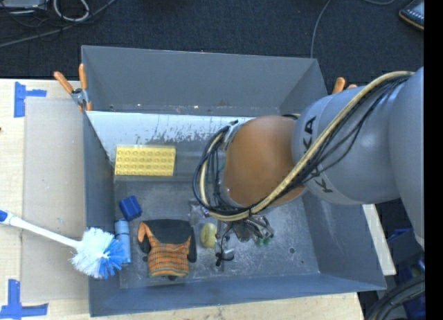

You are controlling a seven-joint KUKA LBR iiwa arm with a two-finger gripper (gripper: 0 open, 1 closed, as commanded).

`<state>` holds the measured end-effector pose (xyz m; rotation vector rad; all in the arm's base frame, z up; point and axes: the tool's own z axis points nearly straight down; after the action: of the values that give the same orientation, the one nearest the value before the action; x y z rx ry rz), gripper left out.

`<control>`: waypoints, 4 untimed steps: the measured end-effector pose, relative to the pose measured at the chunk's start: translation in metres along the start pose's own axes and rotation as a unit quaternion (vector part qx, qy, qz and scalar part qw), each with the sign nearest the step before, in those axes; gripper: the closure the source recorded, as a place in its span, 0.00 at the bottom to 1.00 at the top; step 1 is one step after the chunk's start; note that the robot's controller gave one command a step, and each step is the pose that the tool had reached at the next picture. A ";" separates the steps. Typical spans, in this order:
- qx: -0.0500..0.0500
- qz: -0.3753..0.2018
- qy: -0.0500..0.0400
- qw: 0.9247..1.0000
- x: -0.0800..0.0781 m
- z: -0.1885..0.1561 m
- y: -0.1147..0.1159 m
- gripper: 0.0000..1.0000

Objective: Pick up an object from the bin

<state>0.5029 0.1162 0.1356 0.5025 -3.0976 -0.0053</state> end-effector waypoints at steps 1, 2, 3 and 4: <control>0.001 -0.078 0.004 0.997 0.013 0.026 -0.002 0.00; 0.000 -0.114 0.003 0.993 -0.019 0.020 -0.020 0.00; -0.001 -0.124 0.005 0.992 -0.045 0.036 0.008 0.00; -0.002 -0.066 0.005 0.998 -0.039 0.041 0.012 0.00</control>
Offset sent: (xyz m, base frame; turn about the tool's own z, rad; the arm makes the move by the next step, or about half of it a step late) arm 0.0534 -0.0203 -0.0112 -0.3374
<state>0.5362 0.1397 0.0943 0.7040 -3.0480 -0.0105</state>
